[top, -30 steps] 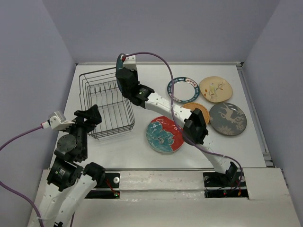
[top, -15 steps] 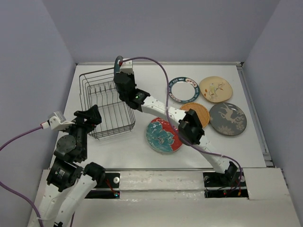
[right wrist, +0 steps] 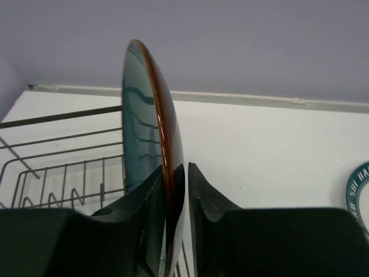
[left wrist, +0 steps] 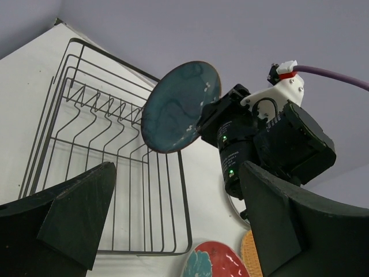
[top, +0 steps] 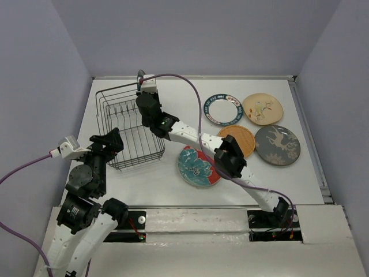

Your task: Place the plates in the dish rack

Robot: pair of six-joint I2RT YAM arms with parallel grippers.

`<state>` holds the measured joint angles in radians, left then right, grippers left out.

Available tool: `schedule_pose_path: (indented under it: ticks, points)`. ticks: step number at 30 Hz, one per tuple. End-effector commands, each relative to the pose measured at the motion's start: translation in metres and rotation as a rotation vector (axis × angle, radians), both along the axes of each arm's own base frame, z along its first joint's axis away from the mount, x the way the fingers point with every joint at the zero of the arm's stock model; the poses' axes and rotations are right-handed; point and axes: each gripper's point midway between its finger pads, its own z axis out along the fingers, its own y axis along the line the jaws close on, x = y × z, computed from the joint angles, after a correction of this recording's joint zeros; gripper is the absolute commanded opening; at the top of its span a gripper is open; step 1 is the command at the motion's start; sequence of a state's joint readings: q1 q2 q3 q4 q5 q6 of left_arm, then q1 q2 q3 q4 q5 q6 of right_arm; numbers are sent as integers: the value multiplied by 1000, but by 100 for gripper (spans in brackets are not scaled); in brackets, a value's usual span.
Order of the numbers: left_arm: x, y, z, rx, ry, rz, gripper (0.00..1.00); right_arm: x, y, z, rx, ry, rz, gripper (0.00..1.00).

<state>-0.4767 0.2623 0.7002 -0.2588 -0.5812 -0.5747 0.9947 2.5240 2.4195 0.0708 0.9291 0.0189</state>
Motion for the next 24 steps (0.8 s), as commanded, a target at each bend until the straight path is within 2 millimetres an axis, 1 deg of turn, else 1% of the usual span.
schedule_pose_path:
  ticks: [1, 2, 3, 4, 6, 7, 9, 11, 12, 13, 14, 15, 16, 17, 18, 19, 20, 21, 22, 23, 24]
  points:
    - [-5, 9, 24, -51, -73, 36, 99, -25, 39, 25, 58, -115, 96, 31]
    - [-5, 9, 24, -52, -74, 37, 99, -24, 38, 25, 32, -121, 93, 33]
    - [-5, 9, 24, -52, -74, 37, 99, -23, 39, 20, 20, -122, 91, 37]
    - [-5, 9, 24, -53, -73, 40, 99, -27, 43, 21, 8, -128, 100, 39]
    - [-5, 10, 24, -54, -74, 41, 99, -27, 43, 17, -10, -129, 98, 44]
    - [-5, 10, 24, -54, -74, 43, 99, -26, 42, 11, -23, -123, 91, 45]
    - [-4, 10, 24, -53, -72, 45, 99, -26, 41, 8, -27, -117, 83, 49]
    - [-4, 11, 24, -52, -70, 48, 99, -27, 39, 10, -8, -112, 79, 49]
    - [-4, 11, 24, -51, -67, 51, 99, -29, 35, 20, 13, -116, 76, 50]
    - [-3, 11, 23, -50, -66, 54, 99, -30, 35, 24, 38, -115, 78, 50]
    - [-4, 12, 24, -49, -67, 57, 99, -32, 33, 22, 37, -107, 81, 50]
    - [-3, 12, 24, -49, -65, 59, 99, -33, 32, 27, 50, -108, 85, 50]
    - [-4, 13, 24, -47, -65, 63, 99, -37, 30, 45, 92, -115, 103, 52]
    - [-4, 14, 25, -50, -66, 65, 99, -40, 29, 50, 109, -112, 114, 53]
    - [-4, 15, 25, -50, -67, 69, 99, -43, 30, 44, 97, -91, 137, 55]
    - [-4, 15, 25, -50, -67, 72, 99, -45, 29, 48, 105, -84, 150, 57]
    - [-5, 17, 25, -50, -66, 78, 99, -49, 28, 53, 152, -74, 160, 58]
    - [-5, 17, 25, -51, -68, 81, 99, -55, 21, 72, 179, -77, 173, 62]
    - [-5, 18, 26, -50, -69, 83, 99, -59, 21, 64, 167, -53, 200, 65]
    - [-5, 18, 26, -48, -69, 82, 99, -64, 20, 67, 197, -40, 216, 66]
    - [-5, 17, 26, -41, -69, 78, 99, -71, 11, 88, 225, -43, 232, 71]
